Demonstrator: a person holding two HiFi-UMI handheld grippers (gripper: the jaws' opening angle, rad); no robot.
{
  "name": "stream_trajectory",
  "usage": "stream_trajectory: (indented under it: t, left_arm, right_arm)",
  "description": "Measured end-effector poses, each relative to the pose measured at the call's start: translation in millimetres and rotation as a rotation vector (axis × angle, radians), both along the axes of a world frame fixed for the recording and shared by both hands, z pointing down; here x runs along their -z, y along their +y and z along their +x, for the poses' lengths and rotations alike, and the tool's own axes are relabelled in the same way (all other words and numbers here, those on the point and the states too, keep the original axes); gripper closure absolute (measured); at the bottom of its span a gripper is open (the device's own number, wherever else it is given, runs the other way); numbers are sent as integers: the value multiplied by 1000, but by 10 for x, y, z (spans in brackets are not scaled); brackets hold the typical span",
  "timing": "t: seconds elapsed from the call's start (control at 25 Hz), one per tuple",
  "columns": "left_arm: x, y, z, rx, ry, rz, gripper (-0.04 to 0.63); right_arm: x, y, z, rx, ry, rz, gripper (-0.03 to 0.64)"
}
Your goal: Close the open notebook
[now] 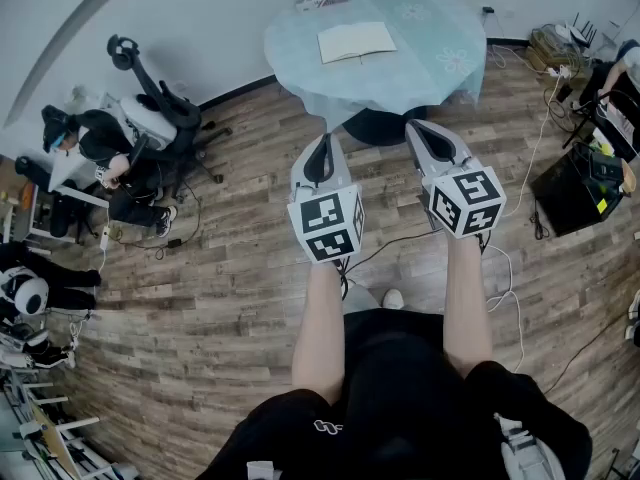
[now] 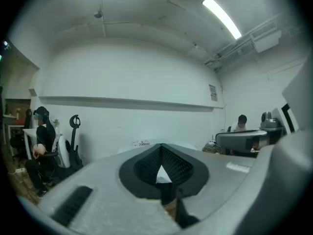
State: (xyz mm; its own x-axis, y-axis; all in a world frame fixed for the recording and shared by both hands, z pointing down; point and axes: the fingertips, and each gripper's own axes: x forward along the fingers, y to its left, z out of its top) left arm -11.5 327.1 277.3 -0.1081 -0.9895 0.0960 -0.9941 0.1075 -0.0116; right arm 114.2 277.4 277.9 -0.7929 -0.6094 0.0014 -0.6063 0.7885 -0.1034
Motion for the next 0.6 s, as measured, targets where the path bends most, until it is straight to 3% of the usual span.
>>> stream_trajectory:
  t: [0.16,0.4,0.6]
  left_arm:
    - [38,-106,111,-1,-16,18,594]
    - [42,-303,175,-20,-53,-25,594]
    - [138,-447,176,-24,-65,-20,594]
  right_arm:
    - [4,-101,114,-3,9,-2,604]
    - [162,-454,573,-193,-50,14,604]
    - [258,-645,802,-231,-76,11,604]
